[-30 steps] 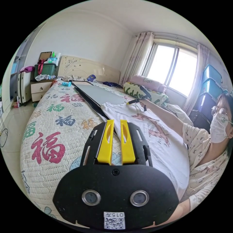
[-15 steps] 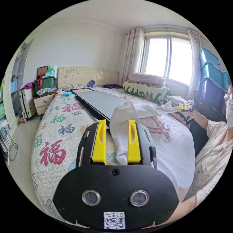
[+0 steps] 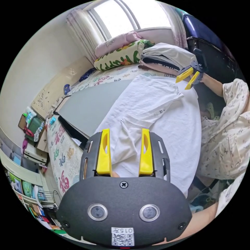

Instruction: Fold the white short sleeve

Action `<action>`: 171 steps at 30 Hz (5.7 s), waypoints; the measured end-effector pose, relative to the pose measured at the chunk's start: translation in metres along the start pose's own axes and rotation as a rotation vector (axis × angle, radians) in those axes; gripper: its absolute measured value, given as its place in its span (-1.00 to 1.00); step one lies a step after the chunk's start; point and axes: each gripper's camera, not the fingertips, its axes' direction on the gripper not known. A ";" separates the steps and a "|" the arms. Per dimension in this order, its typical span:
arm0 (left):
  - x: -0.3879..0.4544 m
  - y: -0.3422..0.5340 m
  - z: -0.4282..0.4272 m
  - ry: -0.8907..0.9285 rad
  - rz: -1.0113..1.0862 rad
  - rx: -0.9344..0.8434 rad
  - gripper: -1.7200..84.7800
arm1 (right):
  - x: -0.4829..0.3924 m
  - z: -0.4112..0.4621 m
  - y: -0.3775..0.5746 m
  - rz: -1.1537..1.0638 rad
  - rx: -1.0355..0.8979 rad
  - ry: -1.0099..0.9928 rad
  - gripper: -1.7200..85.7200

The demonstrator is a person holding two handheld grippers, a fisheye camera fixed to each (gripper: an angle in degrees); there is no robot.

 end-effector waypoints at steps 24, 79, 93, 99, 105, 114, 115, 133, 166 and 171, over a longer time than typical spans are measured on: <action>0.106 0.011 -0.203 -0.107 0.003 0.164 -0.96 | 0.033 -0.156 0.068 -0.034 -0.001 0.006 -0.98; 0.080 0.506 0.026 0.297 -1.194 0.318 -0.97 | 0.542 -0.197 -0.298 0.997 0.096 -0.248 -0.92; 0.145 0.482 0.054 0.258 -1.159 0.477 -0.97 | 0.554 -0.141 -0.307 0.950 0.197 0.019 -0.94; 0.153 0.489 0.155 0.349 -1.211 0.434 -0.96 | 0.553 -0.065 -0.276 0.984 0.045 0.126 -0.83; 0.185 0.543 0.184 0.637 -1.083 0.758 -0.95 | 0.312 -0.101 -0.293 0.320 0.279 0.239 -0.77; 0.253 0.520 0.196 0.441 -1.158 0.488 -0.80 | 0.006 0.088 -0.330 -0.340 -0.019 -0.395 -0.70; 0.262 0.512 0.201 0.423 -1.155 0.447 -0.80 | -0.015 0.119 -0.325 -0.370 -0.077 -0.367 -0.70; 0.344 0.469 0.253 0.365 -1.161 0.268 -0.86 | -0.055 0.160 -0.103 -0.133 -0.024 -0.233 -0.78; 0.262 0.514 0.263 0.339 -1.257 0.470 -0.97 | -0.061 -0.022 0.166 0.550 0.360 0.629 -0.79; 0.212 0.490 0.272 0.361 -1.199 0.418 -0.96 | -0.032 -0.015 0.147 0.520 0.362 0.594 -0.81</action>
